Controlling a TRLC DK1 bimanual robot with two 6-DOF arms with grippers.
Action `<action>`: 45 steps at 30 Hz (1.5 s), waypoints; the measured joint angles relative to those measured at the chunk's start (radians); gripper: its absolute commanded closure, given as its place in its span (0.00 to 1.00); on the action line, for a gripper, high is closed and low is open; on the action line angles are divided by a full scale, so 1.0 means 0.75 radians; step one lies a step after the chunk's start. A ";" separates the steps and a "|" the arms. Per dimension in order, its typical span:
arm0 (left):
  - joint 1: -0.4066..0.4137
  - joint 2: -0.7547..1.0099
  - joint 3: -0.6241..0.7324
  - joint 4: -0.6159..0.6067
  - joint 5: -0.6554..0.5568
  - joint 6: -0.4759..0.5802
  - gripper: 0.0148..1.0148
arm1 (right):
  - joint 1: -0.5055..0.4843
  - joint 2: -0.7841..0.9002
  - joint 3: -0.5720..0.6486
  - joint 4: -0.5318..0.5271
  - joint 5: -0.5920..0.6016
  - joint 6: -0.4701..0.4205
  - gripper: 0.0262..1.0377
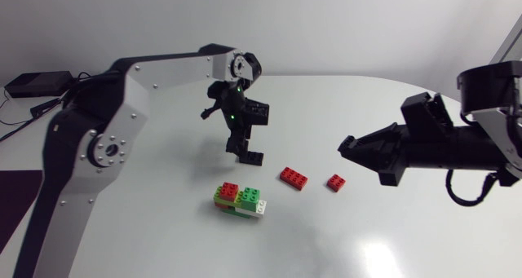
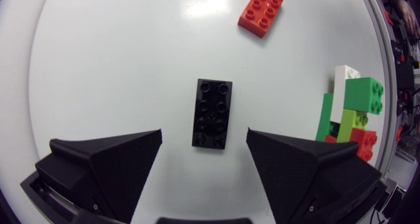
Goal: Separate the duplo bricks
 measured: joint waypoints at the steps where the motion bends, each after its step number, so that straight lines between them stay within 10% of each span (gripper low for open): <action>1: 0.010 -0.040 -0.023 0.009 0.024 -0.009 0.06 | 0.010 0.055 0.020 0.027 0.032 -0.008 0.71; 15: 0.012 -0.685 -0.684 0.206 0.232 -0.045 0.05 | 0.227 0.830 0.423 0.171 0.381 -0.025 0.71; 30: -0.049 -0.824 -1.120 0.456 0.283 -0.055 0.05 | 0.268 1.225 0.680 0.193 0.517 -0.026 0.69; 40: -0.057 -0.851 -1.140 0.455 0.283 -0.054 0.05 | 0.266 1.259 0.702 0.199 0.521 -0.026 0.12; 45: -0.036 -0.908 -1.171 0.449 0.282 -0.037 0.05 | 0.266 1.259 0.703 0.199 0.521 -0.026 0.06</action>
